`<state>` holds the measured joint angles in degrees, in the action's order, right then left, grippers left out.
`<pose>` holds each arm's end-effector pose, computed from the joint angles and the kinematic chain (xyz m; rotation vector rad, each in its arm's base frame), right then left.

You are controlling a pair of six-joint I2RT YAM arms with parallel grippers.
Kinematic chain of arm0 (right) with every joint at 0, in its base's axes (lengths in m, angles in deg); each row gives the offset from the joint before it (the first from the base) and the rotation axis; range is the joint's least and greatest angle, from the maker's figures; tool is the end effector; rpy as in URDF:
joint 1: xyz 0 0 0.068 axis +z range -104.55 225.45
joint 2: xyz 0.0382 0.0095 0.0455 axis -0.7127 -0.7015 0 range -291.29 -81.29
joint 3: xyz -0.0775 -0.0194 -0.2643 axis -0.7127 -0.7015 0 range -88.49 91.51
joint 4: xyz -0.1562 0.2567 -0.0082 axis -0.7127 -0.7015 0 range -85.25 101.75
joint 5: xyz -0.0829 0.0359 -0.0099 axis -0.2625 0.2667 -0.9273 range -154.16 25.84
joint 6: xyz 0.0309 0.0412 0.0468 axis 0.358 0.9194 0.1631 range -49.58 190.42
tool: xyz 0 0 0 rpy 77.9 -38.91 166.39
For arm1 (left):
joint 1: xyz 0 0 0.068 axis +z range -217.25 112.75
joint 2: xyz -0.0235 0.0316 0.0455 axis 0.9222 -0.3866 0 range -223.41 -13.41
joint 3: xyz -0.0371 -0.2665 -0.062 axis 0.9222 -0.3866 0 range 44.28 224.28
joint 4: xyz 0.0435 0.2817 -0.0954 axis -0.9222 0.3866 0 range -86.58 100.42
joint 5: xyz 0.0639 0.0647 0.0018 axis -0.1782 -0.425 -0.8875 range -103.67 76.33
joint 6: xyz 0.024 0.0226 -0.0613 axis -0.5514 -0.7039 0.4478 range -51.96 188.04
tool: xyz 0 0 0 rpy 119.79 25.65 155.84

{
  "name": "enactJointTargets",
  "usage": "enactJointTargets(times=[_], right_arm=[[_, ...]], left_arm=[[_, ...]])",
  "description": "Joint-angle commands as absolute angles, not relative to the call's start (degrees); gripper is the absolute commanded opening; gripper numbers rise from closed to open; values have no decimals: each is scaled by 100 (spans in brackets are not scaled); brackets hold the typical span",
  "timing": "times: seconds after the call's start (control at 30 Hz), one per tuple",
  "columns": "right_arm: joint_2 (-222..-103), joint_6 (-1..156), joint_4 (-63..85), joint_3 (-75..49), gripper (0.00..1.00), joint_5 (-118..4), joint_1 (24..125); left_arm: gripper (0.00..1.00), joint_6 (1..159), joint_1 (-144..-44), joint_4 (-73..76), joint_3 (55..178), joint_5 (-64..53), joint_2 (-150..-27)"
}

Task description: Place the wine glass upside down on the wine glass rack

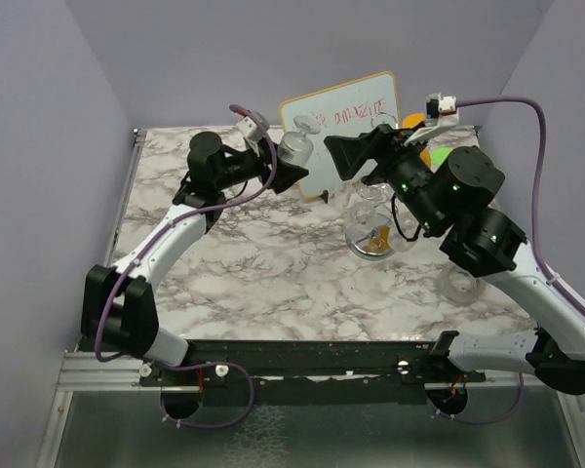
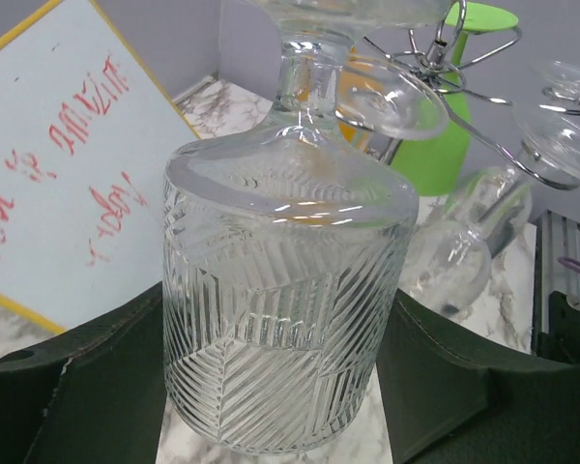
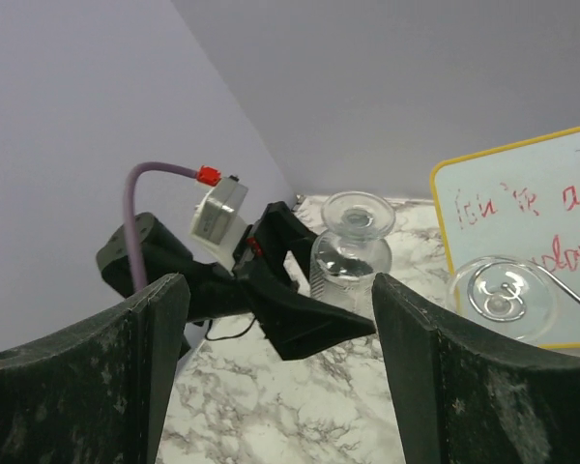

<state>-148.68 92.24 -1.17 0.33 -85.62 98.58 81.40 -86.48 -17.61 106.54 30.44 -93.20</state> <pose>0.1890 0.2173 0.5395 -0.0842 1.4807 0.8050 0.3442 -0.1618 0.3546 0.7158 1.4521 -1.0217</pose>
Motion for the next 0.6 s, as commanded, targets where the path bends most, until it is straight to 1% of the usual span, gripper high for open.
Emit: enactJointTargets(times=[0.0,0.13,0.3,0.57], right_arm=[[-14541,8942,-236,-72,81,-9051,9843],[-14368,8932,-411,-148,80,-9105,9844],[-14230,8988,-710,-105,78,-9222,9845],[-14320,9047,-1367,194,77,-9715,9845]], left_arm=[[14,7702,-8852,-2500,11579,3180,-10209],[13,7358,-9030,-2606,12309,3315,-11031],[9,7341,-9062,-2712,13254,3534,-11991],[6,7267,-9229,-2936,14433,3734,-13123]])
